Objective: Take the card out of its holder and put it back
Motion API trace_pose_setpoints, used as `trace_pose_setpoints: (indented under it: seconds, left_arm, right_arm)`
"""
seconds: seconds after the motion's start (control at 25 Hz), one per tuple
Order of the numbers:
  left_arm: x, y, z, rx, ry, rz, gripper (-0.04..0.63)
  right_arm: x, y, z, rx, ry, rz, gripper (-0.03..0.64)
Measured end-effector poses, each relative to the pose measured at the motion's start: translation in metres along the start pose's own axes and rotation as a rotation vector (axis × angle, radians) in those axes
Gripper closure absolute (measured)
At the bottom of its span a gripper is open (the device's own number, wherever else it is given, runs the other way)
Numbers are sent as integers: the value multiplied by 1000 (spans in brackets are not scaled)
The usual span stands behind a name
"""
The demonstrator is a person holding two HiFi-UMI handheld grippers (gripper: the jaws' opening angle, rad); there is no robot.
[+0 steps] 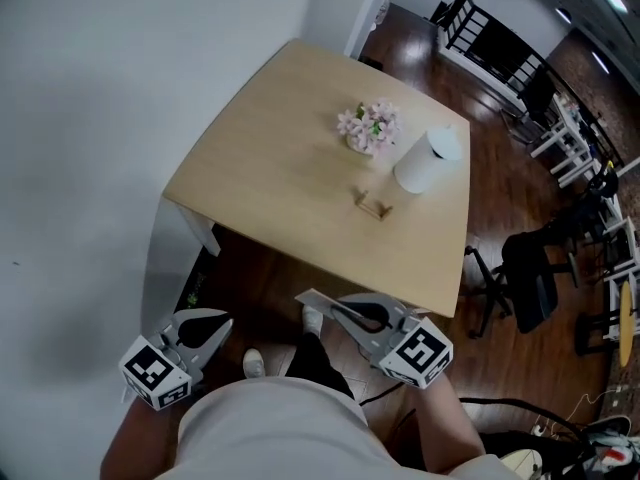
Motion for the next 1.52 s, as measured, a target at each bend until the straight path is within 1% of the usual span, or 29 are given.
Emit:
trace_pose_setpoints:
  seconds: [0.12, 0.24, 0.44, 0.68, 1.0, 1.28, 1.52]
  left_arm:
    - [6, -2, -5, 9, -38, -10, 594]
    - [12, -2, -13, 16, -54, -11, 594]
    - [11, 5, -29, 21, -58, -13, 594]
    - [1, 27, -63, 16, -21, -4, 594]
    - [-15, 64, -133, 17, 2, -15, 594]
    - [-19, 81, -184, -15, 22, -9, 594]
    - [-19, 89, -214, -33, 53, 3, 594]
  right_arm:
    - [-2, -4, 6, 0, -22, -9, 595]
    - [6, -7, 14, -3, -42, -12, 595]
    - [41, -11, 26, 3, -67, -18, 595]
    - [110, -10, 39, 4, -76, -9, 597]
    - [223, -17, 53, -8, -97, 3, 595]
    - [307, -40, 58, -22, -111, -19, 595]
    - [356, -70, 49, -41, -86, -49, 597]
Point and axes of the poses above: the fingertips, and each gripper's own axes: z backward along the fingers, x to its right, y out of its top, the point moved 3 cm from there along z, backward along the fingers, and after that the axes turned 4 degrees about y, right-handed, at the moved point
